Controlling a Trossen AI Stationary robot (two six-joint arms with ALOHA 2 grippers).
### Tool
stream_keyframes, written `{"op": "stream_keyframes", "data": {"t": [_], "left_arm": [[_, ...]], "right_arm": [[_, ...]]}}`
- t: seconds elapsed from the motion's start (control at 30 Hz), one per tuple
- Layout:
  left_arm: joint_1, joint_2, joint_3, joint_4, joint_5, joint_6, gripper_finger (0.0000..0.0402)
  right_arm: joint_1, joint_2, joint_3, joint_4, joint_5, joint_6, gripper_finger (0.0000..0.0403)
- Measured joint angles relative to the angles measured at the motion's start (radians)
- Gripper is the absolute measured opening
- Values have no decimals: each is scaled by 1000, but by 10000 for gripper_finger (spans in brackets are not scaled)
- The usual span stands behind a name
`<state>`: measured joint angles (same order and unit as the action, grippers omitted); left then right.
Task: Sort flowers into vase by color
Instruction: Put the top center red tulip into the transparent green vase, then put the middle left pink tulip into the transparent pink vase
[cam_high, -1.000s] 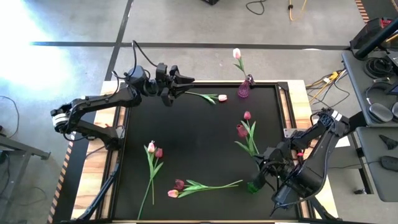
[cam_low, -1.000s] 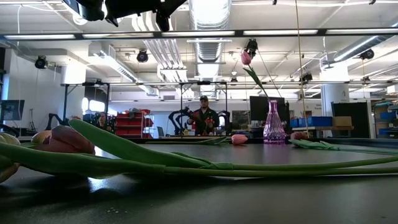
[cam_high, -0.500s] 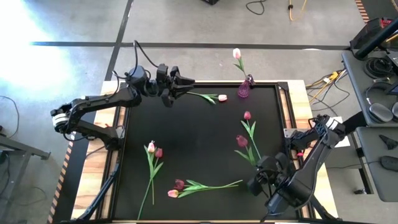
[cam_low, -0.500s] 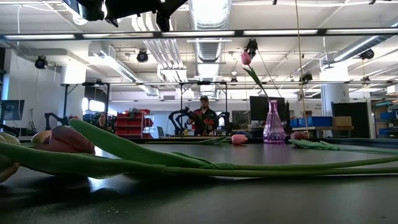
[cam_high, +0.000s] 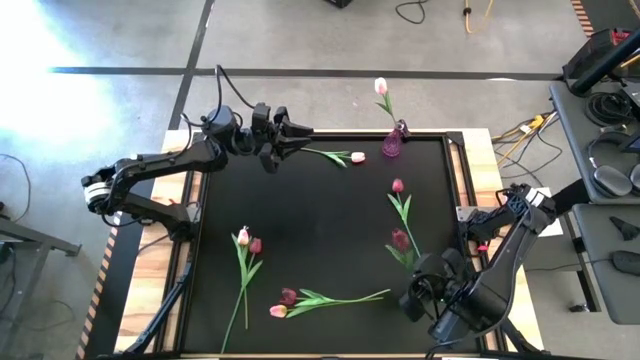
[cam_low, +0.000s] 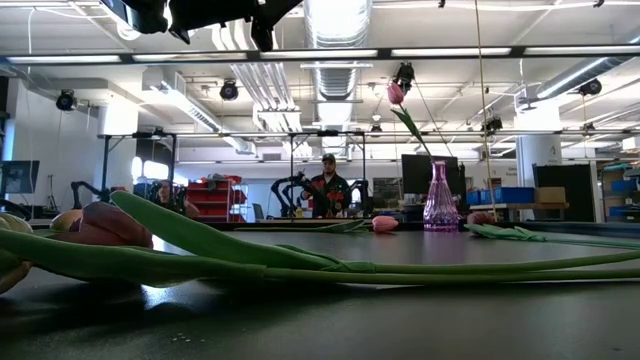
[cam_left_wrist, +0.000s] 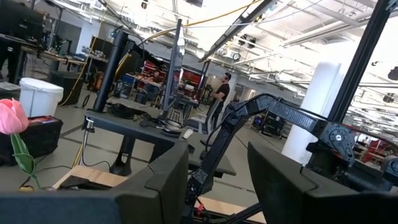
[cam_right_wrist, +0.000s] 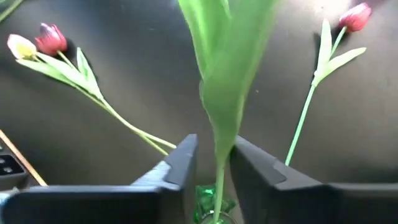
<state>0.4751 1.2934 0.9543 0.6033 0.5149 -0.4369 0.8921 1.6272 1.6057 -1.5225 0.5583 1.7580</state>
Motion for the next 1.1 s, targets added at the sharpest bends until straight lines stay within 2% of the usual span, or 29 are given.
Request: {"op": "stream_keyframes", "data": {"t": [0.2,0.37,0.6,0.7,0.83,0.93,1.1], "left_arm": [[0,0,0,0,1,10,152],[0,0,0,0,12,11,152],[0,0,0,0,79,12,151],[0,0,0,-3,85,30,151],[15,0,0,-32,159,15,143],[31,0,0,-46,219,6,122],[40,-4,0,-44,229,90,60]], "right_arm": [[0,-3,26,2,-32,3,158],[0,-3,82,1,-45,-5,181],[0,-4,201,-22,-126,-29,183],[0,-4,267,-44,-139,-51,183],[0,-4,373,-48,-140,-116,183],[-10,-8,438,-48,-140,-156,183],[-45,-29,510,-50,-138,-213,162]]}}
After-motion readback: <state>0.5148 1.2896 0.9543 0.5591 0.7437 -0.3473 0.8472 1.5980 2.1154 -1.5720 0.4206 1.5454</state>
